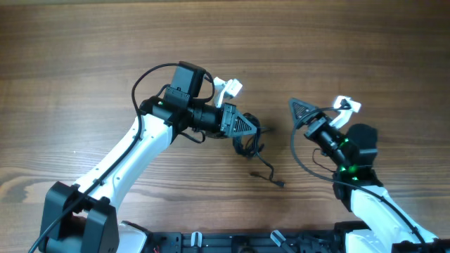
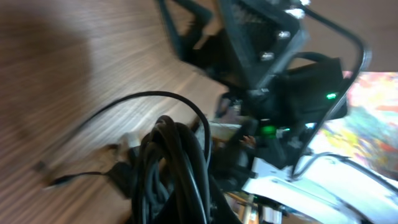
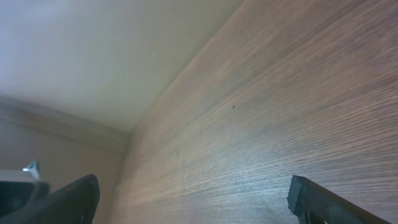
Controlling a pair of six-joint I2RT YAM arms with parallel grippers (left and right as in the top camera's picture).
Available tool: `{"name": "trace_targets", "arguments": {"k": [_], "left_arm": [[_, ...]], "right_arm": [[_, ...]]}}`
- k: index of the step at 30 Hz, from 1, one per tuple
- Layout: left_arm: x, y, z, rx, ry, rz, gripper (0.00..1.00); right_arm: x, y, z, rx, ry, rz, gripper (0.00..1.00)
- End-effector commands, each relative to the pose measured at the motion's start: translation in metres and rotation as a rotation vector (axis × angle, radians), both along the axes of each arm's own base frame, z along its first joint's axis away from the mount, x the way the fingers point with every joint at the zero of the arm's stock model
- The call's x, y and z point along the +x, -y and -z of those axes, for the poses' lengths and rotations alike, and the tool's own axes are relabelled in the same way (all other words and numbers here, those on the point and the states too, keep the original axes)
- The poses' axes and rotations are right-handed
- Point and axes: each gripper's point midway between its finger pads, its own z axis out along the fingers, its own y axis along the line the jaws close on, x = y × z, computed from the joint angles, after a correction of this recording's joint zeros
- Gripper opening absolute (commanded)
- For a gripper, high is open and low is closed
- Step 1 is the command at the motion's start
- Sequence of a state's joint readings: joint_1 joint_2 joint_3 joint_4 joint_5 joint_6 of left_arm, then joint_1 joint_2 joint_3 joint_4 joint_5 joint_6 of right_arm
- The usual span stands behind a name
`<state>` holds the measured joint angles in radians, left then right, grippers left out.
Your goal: Untangle cables
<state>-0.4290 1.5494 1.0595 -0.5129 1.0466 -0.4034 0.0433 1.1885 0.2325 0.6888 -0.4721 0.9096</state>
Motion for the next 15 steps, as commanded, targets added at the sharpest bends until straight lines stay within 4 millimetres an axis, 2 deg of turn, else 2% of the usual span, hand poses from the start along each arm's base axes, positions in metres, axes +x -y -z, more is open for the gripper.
{"name": "trace_targets", "arguments": {"k": [1, 5, 8, 11, 15], "left_arm": [[0.008, -0.005, 0.002, 0.043, 0.094, -0.016, 0.04], [0.003, -0.003, -0.003, 0.01, 0.087, 0.01, 0.04], [-0.016, 0.003, -0.026, -0.148, 0.117, 0.139, 0.04], [-0.021, 0.004, -0.032, -0.188, 0.128, 0.17, 0.04], [-0.021, 0.004, -0.032, -0.196, 0.171, 0.186, 0.04]], "right_arm": [[-0.004, 0.001, -0.008, 0.01, 0.032, -0.082, 1.0], [-0.007, -0.001, -0.012, 0.037, 0.029, -0.117, 1.0], [-0.015, -0.017, -0.025, 0.049, 0.068, -0.241, 1.0], [-0.037, -0.039, -0.04, 0.009, 0.185, -0.455, 1.0], [-0.064, -0.055, -0.046, 0.006, 0.253, -0.643, 1.0]]}}
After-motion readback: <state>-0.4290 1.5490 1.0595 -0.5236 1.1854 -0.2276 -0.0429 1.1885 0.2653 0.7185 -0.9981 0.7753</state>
